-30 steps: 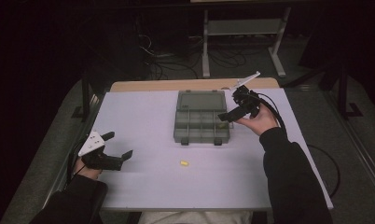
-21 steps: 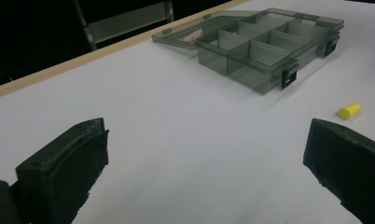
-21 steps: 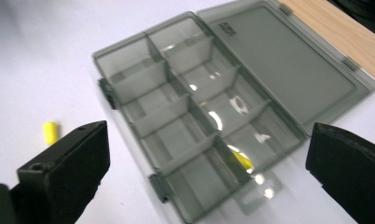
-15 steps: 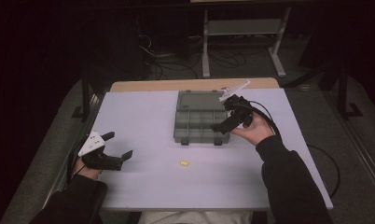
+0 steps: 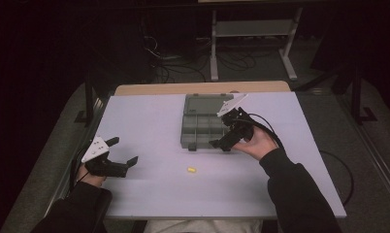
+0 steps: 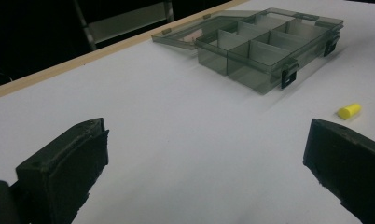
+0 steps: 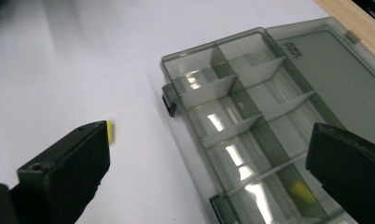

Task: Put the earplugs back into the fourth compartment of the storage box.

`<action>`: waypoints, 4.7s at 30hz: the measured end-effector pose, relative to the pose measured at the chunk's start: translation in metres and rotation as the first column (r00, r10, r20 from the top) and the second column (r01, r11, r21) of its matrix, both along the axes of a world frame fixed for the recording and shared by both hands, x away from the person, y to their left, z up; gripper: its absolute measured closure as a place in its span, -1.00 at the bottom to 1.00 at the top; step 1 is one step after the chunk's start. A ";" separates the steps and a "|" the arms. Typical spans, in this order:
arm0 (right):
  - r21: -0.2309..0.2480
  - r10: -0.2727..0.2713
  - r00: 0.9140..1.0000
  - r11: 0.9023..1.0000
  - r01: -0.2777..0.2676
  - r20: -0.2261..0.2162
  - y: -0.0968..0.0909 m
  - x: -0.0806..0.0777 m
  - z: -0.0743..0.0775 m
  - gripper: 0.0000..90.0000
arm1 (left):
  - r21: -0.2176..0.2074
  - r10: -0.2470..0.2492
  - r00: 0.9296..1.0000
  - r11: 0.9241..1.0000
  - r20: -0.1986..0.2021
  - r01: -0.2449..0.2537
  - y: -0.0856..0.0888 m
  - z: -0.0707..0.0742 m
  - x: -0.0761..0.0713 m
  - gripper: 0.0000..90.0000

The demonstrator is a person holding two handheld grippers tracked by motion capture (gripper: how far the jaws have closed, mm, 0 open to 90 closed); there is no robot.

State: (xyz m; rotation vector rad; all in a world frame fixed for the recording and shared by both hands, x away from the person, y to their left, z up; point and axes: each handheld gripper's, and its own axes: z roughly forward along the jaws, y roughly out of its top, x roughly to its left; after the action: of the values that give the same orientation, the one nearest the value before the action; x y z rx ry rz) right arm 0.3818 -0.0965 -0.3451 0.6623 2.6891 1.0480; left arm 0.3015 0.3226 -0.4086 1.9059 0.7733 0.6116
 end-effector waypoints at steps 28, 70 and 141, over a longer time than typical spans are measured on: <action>-0.067 0.158 0.986 0.985 -0.161 -0.049 0.050 -0.022 -0.036 -1.00 | 0.002 -0.003 1.000 1.000 0.000 0.003 0.000 0.000 0.000 -1.00; -0.153 0.254 0.958 0.950 -0.273 -0.135 0.090 -0.031 -0.082 0.35 | 0.000 -0.006 1.000 1.000 0.000 0.006 0.000 0.000 0.000 -1.00; -0.056 -0.058 0.998 0.997 0.057 -0.008 -0.021 0.046 0.002 0.74 | 0.000 -0.004 1.000 1.000 -0.001 0.004 0.000 0.000 0.000 -1.00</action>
State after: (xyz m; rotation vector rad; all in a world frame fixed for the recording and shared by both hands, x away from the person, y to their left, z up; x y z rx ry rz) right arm 0.4282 -0.1176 -0.3427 0.7320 2.6796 0.9546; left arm 0.3014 0.3222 -0.4086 1.9079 0.7695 0.6080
